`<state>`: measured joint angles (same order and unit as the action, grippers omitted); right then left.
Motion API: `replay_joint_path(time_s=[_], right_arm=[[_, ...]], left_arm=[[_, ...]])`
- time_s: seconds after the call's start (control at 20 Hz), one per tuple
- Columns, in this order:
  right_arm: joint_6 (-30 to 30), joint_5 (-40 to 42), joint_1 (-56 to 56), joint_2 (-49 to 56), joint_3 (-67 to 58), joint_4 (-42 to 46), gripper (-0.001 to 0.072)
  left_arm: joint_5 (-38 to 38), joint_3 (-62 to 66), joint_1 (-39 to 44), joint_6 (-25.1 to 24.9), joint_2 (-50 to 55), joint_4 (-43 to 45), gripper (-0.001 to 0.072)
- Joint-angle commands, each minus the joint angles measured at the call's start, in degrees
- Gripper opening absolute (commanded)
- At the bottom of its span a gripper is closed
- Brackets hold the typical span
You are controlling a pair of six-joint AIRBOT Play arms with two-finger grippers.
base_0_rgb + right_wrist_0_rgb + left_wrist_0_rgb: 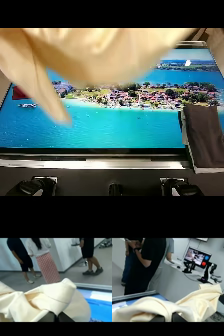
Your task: Fold the shirts.
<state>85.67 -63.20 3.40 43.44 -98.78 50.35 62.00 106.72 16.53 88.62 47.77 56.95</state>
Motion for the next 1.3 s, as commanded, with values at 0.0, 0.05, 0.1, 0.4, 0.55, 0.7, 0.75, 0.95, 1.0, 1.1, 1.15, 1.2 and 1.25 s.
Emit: replay_joint_path(time_s=[0.0,0.05,0.1,0.4,0.55,0.7,0.75,0.95,1.0,1.1,1.15,1.2,1.25], right_arm=[[7.54,-20.57,-0.11,0.66,-1.11,12.24,0.0037],[8.46,-28.76,-0.09,2.58,0.0,14.8,0.0037],[8.46,-34.99,-0.11,4.2,2.78,15.28,0.0037],[7.5,-30.86,-0.09,4.07,37.0,14.84,0.0036],[5.6,-11.65,-0.11,7.98,45.51,14.91,0.0036],[5.66,7.34,-0.11,17.62,44.5,13.84,0.0037],[5.66,14.19,-0.11,20.87,43.93,12.07,0.0037],[5.64,28.5,-0.07,31.12,43.41,-3.74,0.0039],[5.62,28.3,0.09,33.11,43.39,-6.67,0.004],[5.6,26.6,-0.37,34.67,43.34,-9.4,0.028],[5.05,23.82,-1.81,34.05,42.58,-9.27,0.062],[2.45,18.18,-4.61,33.16,40.76,-9.2,0.0686],[0.24,11.19,-8.2,32.37,38.51,-9.14,0.0683]], left_arm=[[14.47,-0.52,0.57,1.64,1.09,8.98,0.0034],[18.36,-3.74,0.57,2.03,1.53,10.95,0.0034],[20.92,-9.05,0.57,1.81,1.68,11.45,0.0035],[10.43,-45.55,7.1,-1.7,1.77,11.06,0.0034],[3.26,-49.83,6.75,-2.89,7.72,11.1,0.0034],[-0.39,-44.15,3.15,-5.86,19.34,11.02,0.0034],[-0.39,-40.65,1.79,-6.45,23.76,11.04,0.0035],[-0.37,-29.81,-0.83,-5.29,38.32,9.94,0.0063],[0.15,-28.96,-0.85,-4.55,40.65,8.17,0.0194],[3.85,-27.41,-1.16,-4.61,43.39,6.29,0.0701],[6.6,-26.47,-2.01,-4.63,43.36,7.43,0.0707],[9.88,-25.22,-3.43,-4.63,42.82,9.77,0.0707],[13.46,-23.91,-5.62,-4.59,41.72,12.61,0.0707]])
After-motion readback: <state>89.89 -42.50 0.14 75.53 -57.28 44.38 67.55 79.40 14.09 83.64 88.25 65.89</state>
